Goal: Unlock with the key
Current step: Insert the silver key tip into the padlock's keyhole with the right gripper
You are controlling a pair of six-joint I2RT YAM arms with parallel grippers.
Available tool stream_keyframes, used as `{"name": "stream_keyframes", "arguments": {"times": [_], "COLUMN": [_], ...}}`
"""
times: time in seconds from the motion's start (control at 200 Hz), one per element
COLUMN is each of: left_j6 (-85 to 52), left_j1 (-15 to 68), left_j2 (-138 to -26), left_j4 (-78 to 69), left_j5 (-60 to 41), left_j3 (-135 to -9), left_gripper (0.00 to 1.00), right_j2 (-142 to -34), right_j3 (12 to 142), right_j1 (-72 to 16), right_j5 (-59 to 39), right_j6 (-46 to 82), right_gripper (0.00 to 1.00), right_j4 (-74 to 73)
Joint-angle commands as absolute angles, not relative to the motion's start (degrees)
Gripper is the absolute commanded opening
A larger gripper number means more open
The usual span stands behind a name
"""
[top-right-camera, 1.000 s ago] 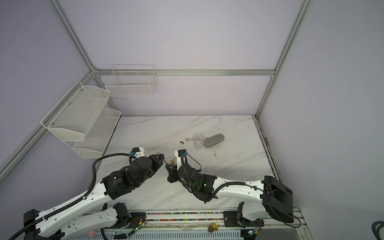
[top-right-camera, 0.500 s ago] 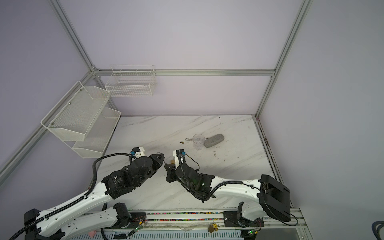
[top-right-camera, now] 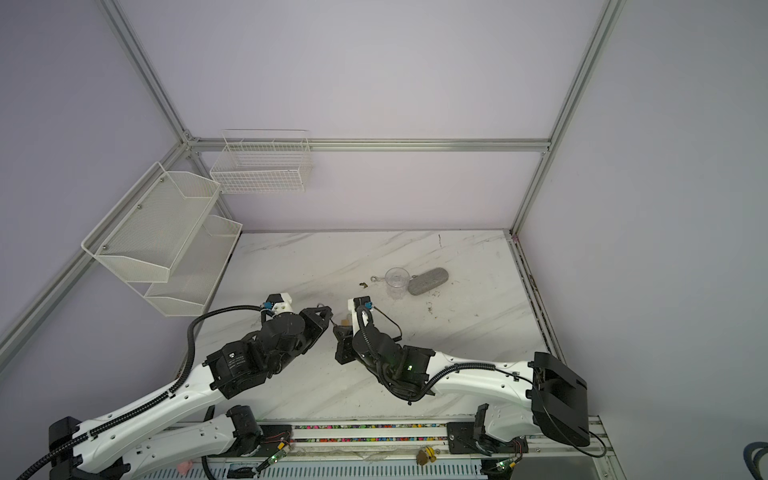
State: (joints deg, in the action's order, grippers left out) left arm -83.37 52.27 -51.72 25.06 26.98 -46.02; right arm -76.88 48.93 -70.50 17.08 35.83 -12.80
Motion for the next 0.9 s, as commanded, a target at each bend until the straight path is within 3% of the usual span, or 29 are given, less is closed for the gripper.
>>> {"name": "stream_keyframes", "arguments": {"times": [0.0,0.9], "left_j6": [-83.6,-84.0], "left_j1": [52.5,57.3], "left_j2": [-50.6,-54.0], "left_j4": [24.4,15.9], "left_j5": [26.4,15.9], "left_j3": [-46.3,-48.1], "left_gripper": [0.0,0.0], "right_j2": [-75.6,-81.8], "right_j3": [51.4,58.5], "right_j1": [-70.5,-70.6], "right_j5": [18.6,13.6], "right_j6": [32.5,23.8], "right_gripper": [0.0,0.0], "right_j4": [-12.1,-14.8]}}
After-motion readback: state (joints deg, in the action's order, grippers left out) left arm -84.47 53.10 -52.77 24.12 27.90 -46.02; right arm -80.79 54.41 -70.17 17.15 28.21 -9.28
